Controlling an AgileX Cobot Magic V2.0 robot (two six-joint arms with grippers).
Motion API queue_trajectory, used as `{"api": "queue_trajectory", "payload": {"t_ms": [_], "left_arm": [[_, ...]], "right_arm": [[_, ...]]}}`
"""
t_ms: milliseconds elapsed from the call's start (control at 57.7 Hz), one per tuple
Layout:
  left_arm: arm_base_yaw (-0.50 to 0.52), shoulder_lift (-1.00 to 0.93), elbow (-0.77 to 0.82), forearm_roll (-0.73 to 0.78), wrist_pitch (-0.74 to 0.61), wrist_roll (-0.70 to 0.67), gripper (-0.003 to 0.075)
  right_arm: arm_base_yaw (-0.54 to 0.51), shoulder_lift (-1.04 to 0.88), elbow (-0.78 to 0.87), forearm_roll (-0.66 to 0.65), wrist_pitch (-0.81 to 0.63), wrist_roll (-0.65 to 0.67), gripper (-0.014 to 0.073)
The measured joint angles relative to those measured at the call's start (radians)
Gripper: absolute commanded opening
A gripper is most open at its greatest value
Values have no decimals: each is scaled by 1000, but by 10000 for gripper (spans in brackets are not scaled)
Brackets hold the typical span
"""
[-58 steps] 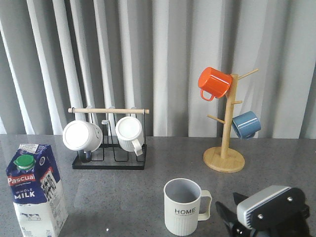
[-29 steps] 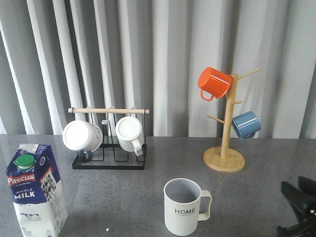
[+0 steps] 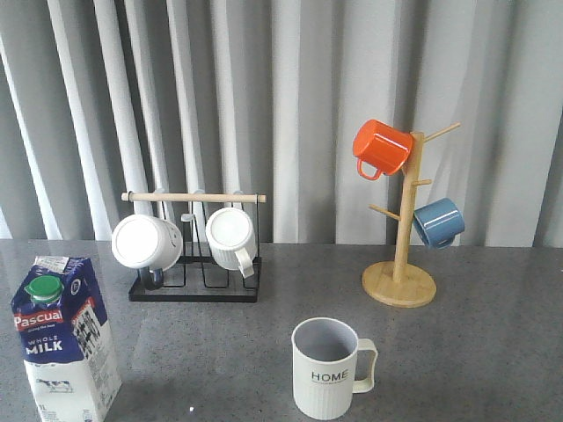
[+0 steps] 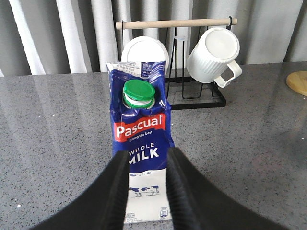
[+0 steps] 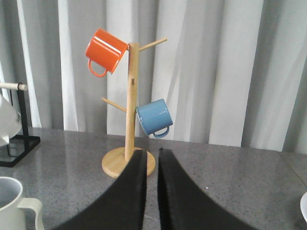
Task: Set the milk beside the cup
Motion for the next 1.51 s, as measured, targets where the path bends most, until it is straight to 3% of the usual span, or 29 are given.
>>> {"api": "queue_trajectory", "payload": {"t_ms": [1507], "left_arm": [[0, 0, 0, 0, 0, 0, 206]], "right_arm": [[0, -33, 0, -5, 32, -17, -7]]}}
